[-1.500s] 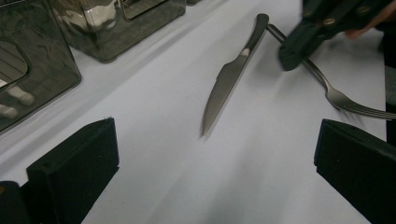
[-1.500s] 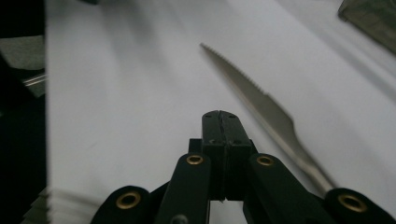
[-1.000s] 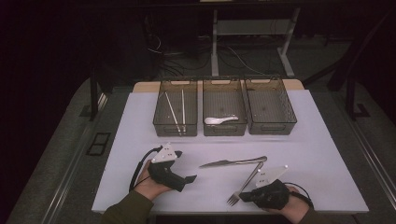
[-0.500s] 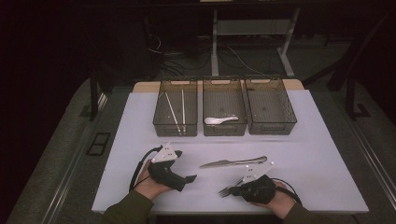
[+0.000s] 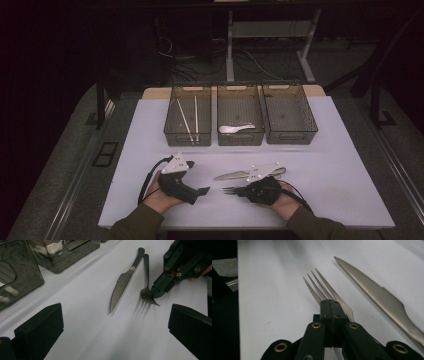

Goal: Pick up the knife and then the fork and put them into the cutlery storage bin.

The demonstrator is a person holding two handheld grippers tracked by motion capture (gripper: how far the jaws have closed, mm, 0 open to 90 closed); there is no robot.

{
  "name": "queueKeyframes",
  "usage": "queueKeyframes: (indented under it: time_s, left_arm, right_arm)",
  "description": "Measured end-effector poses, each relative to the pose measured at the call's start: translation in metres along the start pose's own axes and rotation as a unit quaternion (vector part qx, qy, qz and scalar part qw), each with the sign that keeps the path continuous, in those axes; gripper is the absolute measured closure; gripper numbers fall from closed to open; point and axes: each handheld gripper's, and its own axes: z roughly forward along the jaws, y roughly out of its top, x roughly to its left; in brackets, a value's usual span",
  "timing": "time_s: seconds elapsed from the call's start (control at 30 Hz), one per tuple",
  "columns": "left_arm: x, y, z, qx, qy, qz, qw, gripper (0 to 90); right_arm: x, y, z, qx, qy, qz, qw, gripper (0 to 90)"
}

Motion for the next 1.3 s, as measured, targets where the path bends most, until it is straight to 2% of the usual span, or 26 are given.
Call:
queueKeyframes:
  time_s: [0.23,0.33,0.43,0.53,0.63,0.8,0.83,0.9,0.93,0.97,1.13,1.3]
  left_arm:
    - [0.0,0.0,-0.001,0.004,-0.001,0.004,1.0,0.0]
    - [0.001,0.0,-0.001,0.003,-0.002,0.004,1.0,0.0]
    - [0.002,0.0,-0.002,0.003,-0.002,0.004,1.0,0.0]
    - [0.001,0.0,-0.001,0.002,-0.002,0.0,1.0,0.0]
    - [0.001,-0.001,0.0,0.001,-0.003,-0.002,1.0,0.0]
    - [0.001,-0.001,0.0,0.001,-0.005,0.0,1.0,0.0]
    - [0.001,-0.001,0.0,0.001,-0.005,-0.001,1.0,0.0]
    - [0.001,-0.001,0.0,0.002,-0.006,0.0,1.0,0.0]
    - [0.001,-0.001,0.0,0.002,-0.006,0.0,1.0,0.0]
    - [0.001,-0.001,0.0,0.003,-0.006,0.0,1.0,0.0]
    - [0.001,-0.001,0.001,0.004,-0.007,0.0,1.0,0.0]
    - [0.0,-0.001,0.001,0.004,-0.009,-0.001,1.0,0.0]
  right_arm:
    - [-0.005,0.006,0.004,-0.001,0.004,0.001,1.0,89.6]
    - [-0.01,0.008,-0.008,-0.007,0.024,-0.003,0.9997,83.9]
    - [-0.023,0.01,-0.026,-0.012,0.025,-0.005,0.9996,75.0]
    - [-0.037,0.009,-0.04,0.001,0.013,-0.011,0.9999,67.3]
    - [-0.049,0.006,-0.047,0.017,0.011,-0.014,0.9997,63.2]
    - [-0.06,0.002,-0.045,0.033,0.029,-0.021,0.9988,63.2]
    - [-0.063,0.001,-0.044,0.04,0.03,-0.038,0.998,63.3]
    - [-0.062,0.001,-0.039,0.045,0.039,-0.037,0.9975,63.8]
    - [-0.064,0.001,-0.037,0.05,0.038,-0.052,0.9967,64.0]
    - [-0.063,0.001,-0.035,0.051,0.04,-0.049,0.9967,64.5]
    - [-0.065,0.0,-0.027,0.064,0.042,-0.071,0.9945,67.8]
    - [-0.063,0.001,-0.028,0.071,0.038,-0.072,0.9942,71.1]
